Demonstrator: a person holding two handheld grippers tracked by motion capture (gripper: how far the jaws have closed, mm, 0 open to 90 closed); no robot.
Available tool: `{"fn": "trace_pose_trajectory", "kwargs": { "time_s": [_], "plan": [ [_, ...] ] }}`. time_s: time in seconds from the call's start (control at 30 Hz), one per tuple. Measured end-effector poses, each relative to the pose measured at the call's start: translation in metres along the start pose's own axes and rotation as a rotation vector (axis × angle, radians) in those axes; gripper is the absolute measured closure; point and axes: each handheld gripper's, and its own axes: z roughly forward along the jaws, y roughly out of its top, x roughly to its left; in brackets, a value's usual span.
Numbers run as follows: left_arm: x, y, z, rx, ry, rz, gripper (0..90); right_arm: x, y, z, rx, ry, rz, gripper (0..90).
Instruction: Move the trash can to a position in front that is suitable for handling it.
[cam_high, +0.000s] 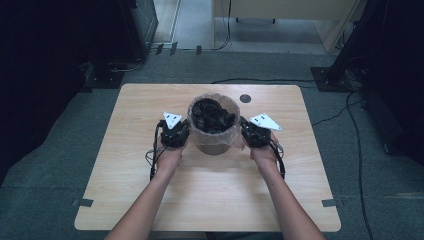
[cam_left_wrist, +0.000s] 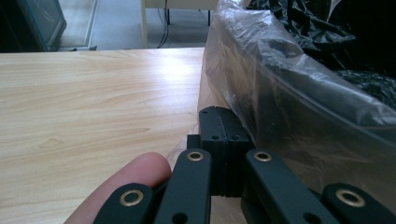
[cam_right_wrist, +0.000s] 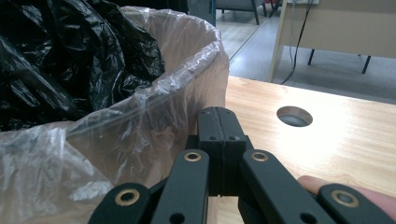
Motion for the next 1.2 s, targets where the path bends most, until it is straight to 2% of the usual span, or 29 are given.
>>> {"fn": "trace_pose_trajectory", "kwargs": {
  "time_s": [0.13, 0.2, 0.33, 0.4, 0.43, 0.47, 0.5, 0.53, 0.57, 0.6, 0.67, 0.77, 0.9, 0.93, 1.03, 1.13, 1.2],
  "plan": [
    [-0.001, -0.007, -0.007, 0.001, 0.006, 0.013, 90.0, 0.005, -0.004, -0.008, 0.004, 0.012, 0.009, 90.0],
    [-0.004, -0.011, -0.012, -0.001, 0.021, 0.031, 90.0, 0.008, -0.005, -0.012, 0.011, 0.016, 0.004, 90.0],
    [-0.007, -0.019, -0.022, -0.005, 0.016, 0.047, 90.0, 0.018, -0.008, -0.022, 0.021, 0.013, -0.012, 90.0],
    [-0.010, -0.022, -0.027, -0.007, -0.001, 0.054, 90.0, 0.021, -0.010, -0.026, 0.022, 0.022, -0.013, 90.0],
    [-0.012, -0.023, -0.029, -0.007, -0.021, 0.058, 90.0, 0.024, -0.011, -0.028, 0.026, 0.035, -0.019, 90.0],
    [-0.015, -0.024, -0.030, -0.003, -0.061, 0.074, 90.0, 0.027, -0.012, -0.029, 0.029, 0.054, -0.028, 90.0],
    [-0.018, -0.025, -0.031, -0.003, -0.074, 0.088, 87.7, 0.037, -0.013, -0.031, 0.034, 0.084, -0.083, 90.0],
    [-0.020, -0.026, -0.032, -0.001, -0.062, 0.104, 87.7, 0.037, -0.013, -0.031, 0.034, 0.084, -0.083, 90.0],
    [-0.021, -0.027, -0.033, -0.002, -0.050, 0.099, 86.5, 0.044, -0.013, -0.032, 0.039, 0.044, -0.145, 90.0],
    [-0.019, -0.028, -0.033, 0.006, -0.045, 0.082, 85.2, 0.050, -0.013, -0.032, 0.040, 0.022, -0.191, 90.0],
    [-0.011, -0.031, -0.034, 0.009, -0.031, 0.052, 85.0, 0.055, -0.012, -0.036, 0.030, 0.017, -0.205, 89.7],
    [0.002, -0.032, -0.033, 0.008, 0.004, 0.036, 85.9, 0.047, -0.008, -0.041, 0.014, 0.016, -0.168, 89.1],
    [0.020, -0.027, -0.024, -0.003, 0.054, -0.010, 87.2, 0.024, -0.005, -0.037, 0.004, -0.027, -0.072, 90.0],
    [0.022, -0.026, -0.022, -0.002, 0.061, -0.017, 87.3, 0.018, -0.004, -0.034, -0.001, -0.036, -0.048, 90.0],
    [0.028, -0.019, -0.014, -0.008, 0.073, -0.034, 87.3, 0.005, -0.002, -0.025, -0.004, -0.070, -0.019, 90.0],
    [0.029, -0.011, -0.005, -0.016, 0.083, -0.035, 87.3, -0.007, 0.001, -0.013, 0.005, -0.095, 0.032, 90.0],
    [0.028, -0.004, 0.001, -0.028, 0.090, -0.031, 87.2, -0.013, 0.003, -0.003, 0.012, -0.118, 0.045, 90.0]
  ]
}}
